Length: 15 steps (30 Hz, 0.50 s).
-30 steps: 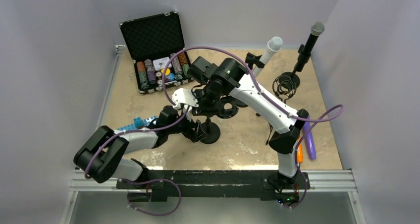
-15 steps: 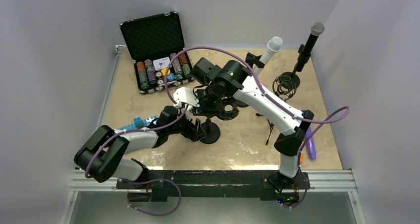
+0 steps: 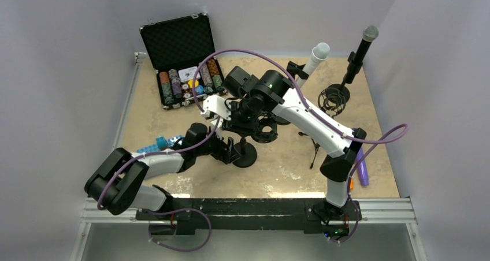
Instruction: Remove the microphone from the stand
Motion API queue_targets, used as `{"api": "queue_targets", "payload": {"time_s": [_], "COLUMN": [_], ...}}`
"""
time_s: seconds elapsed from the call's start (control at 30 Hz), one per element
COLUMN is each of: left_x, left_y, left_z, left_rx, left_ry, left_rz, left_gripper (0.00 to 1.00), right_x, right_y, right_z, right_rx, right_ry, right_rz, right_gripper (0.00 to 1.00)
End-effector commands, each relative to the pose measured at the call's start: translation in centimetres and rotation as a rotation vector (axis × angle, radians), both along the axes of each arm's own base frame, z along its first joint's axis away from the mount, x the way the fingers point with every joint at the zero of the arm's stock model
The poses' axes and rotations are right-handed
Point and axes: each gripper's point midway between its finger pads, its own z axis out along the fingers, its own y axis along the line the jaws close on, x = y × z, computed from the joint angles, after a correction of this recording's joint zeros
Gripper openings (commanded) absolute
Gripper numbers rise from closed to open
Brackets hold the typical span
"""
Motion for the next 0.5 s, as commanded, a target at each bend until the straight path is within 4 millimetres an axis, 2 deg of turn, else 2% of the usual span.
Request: {"api": "queue_targets", "payload": {"time_s": [0.0,0.1,0.2,0.27,0.37,0.47], "left_x": [1.4,1.1,0.7,0.3,-1.1,-2.0], "left_y": [-0.4,-0.6,-1.1,-1.6,-2.6,-2.8], "left_z": [2.3,2.3,2.7,3.4,5.7,7.8], "left_rx": [-0.036,-0.044,-0.065,-0.097,-0.183,-0.220], "left_ry": [-0.063,-0.060,-0.060,-0.072,-0.133,-0.205], "left_rz": [0.019,0.001,-0.037,-0.078,-0.186,-0.242], "left_gripper": [0.92,0.92,0.91,0.91,0.90,0.90], "right_x": [-4.2,-4.1,-4.2,-4.1,-3.7,-2.9], "right_y": [-4.2,-6.8,-10.3,-11.9,-12.7,-12.5], "right_z": [-6.3,-6.3,-5.9,-5.3,-3.8,-2.0], "right_rx": [-0.332,-0.392,-0.455,-0.467,-0.431,-0.378], "right_ry": [0.280,0.226,0.163,0.131,0.074,0.008], "right_rz": [-0.173,-0.188,-0.192,-0.189,-0.185,-0.183], "right_gripper": [0.00,0.00,0.00,0.00,0.00,0.00]}}
